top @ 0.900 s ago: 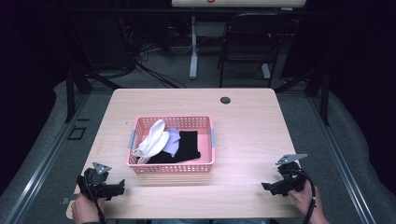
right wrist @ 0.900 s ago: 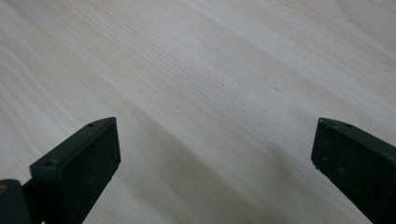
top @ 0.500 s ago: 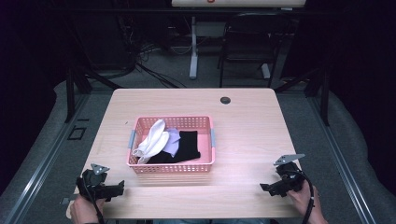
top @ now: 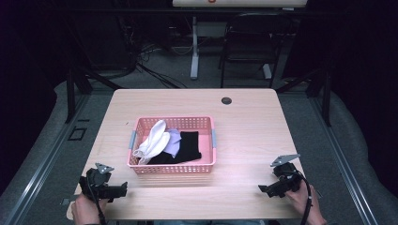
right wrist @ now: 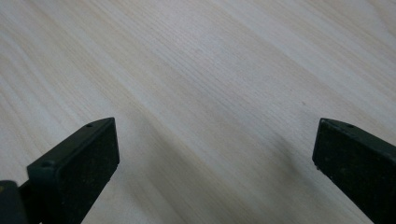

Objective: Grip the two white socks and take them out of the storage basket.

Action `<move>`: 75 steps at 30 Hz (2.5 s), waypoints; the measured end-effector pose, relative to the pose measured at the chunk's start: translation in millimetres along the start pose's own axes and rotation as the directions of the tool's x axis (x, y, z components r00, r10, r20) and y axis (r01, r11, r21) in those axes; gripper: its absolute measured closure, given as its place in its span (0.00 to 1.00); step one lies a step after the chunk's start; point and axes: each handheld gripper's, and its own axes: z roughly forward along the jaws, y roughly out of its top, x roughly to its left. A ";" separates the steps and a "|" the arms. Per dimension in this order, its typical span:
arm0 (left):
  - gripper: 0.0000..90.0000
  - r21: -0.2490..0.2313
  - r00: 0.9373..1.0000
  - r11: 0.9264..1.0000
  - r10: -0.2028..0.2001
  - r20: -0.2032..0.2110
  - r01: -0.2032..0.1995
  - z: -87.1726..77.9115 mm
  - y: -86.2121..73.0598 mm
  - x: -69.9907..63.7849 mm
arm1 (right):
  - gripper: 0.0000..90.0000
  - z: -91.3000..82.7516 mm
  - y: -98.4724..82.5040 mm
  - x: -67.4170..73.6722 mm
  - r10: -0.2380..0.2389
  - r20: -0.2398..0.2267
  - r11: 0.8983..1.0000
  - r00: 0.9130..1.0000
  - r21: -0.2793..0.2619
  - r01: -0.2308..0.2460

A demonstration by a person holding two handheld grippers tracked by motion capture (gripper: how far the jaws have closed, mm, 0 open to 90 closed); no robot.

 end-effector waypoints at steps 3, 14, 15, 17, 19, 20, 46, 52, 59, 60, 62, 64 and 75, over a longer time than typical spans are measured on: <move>0.00 -0.004 1.000 1.000 0.012 0.018 -0.011 -3.0 1.9 -1.0 | 0.00 0.4 0.5 4.6 -0.019 0.004 1.000 1.000 0.011 0.019; 0.00 -0.049 0.998 0.999 0.000 0.062 0.003 -22.5 26.9 9.4 | 0.00 1.4 0.7 7.1 -0.054 0.014 0.998 0.998 0.036 0.053; 0.00 -0.053 0.998 0.999 0.004 0.062 -0.001 -23.9 31.0 9.1 | 0.00 1.6 1.2 8.3 -0.055 0.013 0.998 0.998 0.027 0.055; 0.00 -0.054 0.997 0.999 0.005 0.078 -0.001 -26.2 38.4 8.2 | 0.00 1.5 1.8 10.0 -0.064 0.017 0.997 0.998 0.032 0.063; 0.00 -0.053 0.993 0.998 -0.011 0.116 0.017 -29.0 47.5 8.3 | 0.00 2.8 2.2 11.2 -0.075 0.022 0.996 0.997 0.048 0.074; 0.00 -0.053 0.992 0.998 -0.011 0.124 0.018 -29.1 50.7 8.2 | 0.00 4.1 2.1 11.8 -0.068 0.010 0.997 0.998 0.044 0.068; 0.00 0.000 0.961 0.993 0.118 0.251 -0.122 -15.6 159.2 -11.2 | 0.01 5.4 -0.1 12.3 -0.068 0.024 0.996 0.997 0.066 0.066; 0.01 0.032 0.959 0.990 0.123 0.254 -0.135 0.9 170.4 -15.8 | 0.01 5.9 0.0 11.9 -0.073 0.019 0.994 0.997 0.079 0.071; 0.21 0.088 0.957 0.981 0.148 0.249 -0.174 21.1 179.7 -26.6 | 0.02 6.2 0.2 11.9 -0.081 0.028 0.993 0.996 0.086 0.079; 0.25 0.098 0.956 0.978 0.154 0.249 -0.183 24.0 180.6 -27.8 | 0.02 6.3 0.2 11.9 -0.081 0.029 0.993 0.996 0.086 0.078; 0.29 0.114 0.954 0.974 0.160 0.253 -0.193 29.1 182.0 -29.9 | 0.02 6.4 0.1 11.8 -0.079 0.025 0.993 0.997 0.084 0.077; 0.33 0.142 0.951 0.967 0.168 0.261 -0.210 35.2 183.4 -32.5 | 0.02 6.4 0.1 11.8 -0.079 0.025 0.993 0.997 0.085 0.077; 0.50 0.232 0.962 0.949 0.162 0.218 -0.213 62.7 187.5 -41.4 | 0.02 6.6 0.1 11.7 -0.082 0.027 0.993 0.996 0.089 0.079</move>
